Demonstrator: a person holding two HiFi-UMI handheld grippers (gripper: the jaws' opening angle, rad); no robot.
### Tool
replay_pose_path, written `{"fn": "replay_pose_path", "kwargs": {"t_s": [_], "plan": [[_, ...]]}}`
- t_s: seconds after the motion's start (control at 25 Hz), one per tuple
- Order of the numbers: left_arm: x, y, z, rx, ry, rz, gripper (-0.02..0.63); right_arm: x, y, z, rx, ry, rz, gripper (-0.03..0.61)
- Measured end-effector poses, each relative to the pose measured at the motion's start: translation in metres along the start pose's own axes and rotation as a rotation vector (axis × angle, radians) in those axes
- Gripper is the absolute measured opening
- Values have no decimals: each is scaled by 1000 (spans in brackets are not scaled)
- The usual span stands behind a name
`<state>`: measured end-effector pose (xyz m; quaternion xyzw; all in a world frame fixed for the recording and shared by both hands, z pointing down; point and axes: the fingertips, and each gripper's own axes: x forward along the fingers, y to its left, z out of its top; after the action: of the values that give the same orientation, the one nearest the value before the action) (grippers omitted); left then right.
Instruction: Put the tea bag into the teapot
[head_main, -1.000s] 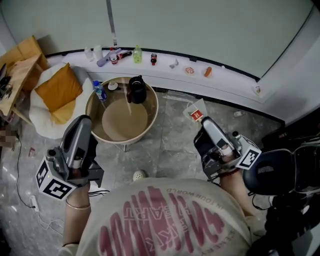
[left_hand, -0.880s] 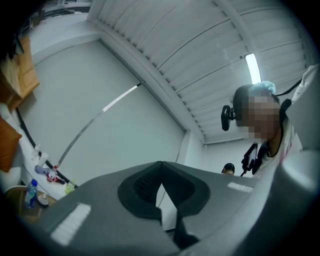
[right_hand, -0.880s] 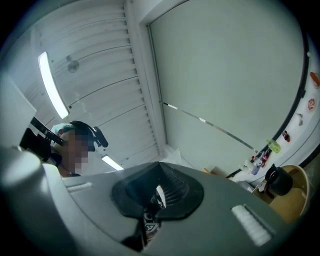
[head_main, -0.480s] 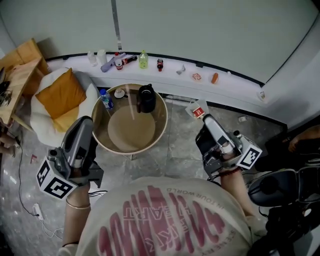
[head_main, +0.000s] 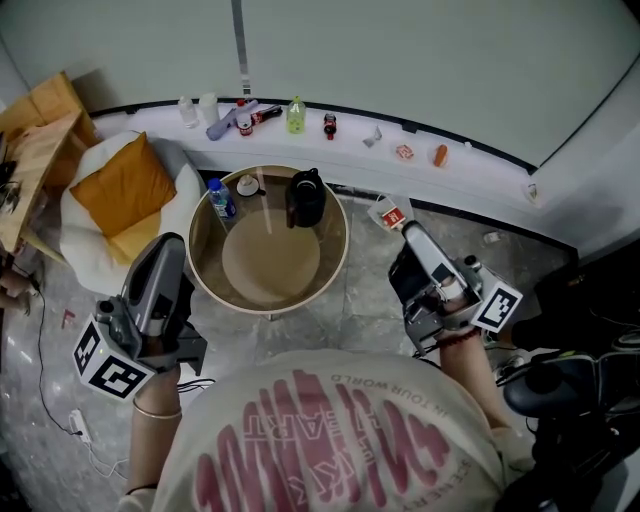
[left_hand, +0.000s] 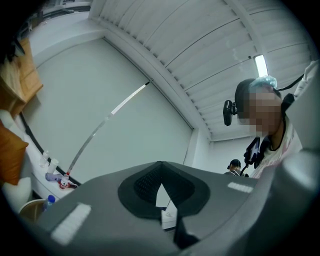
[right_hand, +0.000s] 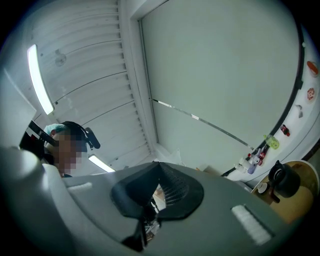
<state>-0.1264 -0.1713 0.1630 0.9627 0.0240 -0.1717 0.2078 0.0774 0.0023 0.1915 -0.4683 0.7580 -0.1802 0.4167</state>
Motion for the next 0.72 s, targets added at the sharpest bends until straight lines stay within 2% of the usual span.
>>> {"fn": "replay_pose_path", "kwargs": {"t_s": [0.44,0.6,0.72], "plan": [[-3,-3,-36,48,53,39,14,-15,-34,-1,45,14,-41,8],[-13,-14,-45,96,43,54,14,-21,-41,-2,50,18,-14,8],[-16,-10,-55,135,34,93,14,-18,-55,-1,48,36,11,8]]}}
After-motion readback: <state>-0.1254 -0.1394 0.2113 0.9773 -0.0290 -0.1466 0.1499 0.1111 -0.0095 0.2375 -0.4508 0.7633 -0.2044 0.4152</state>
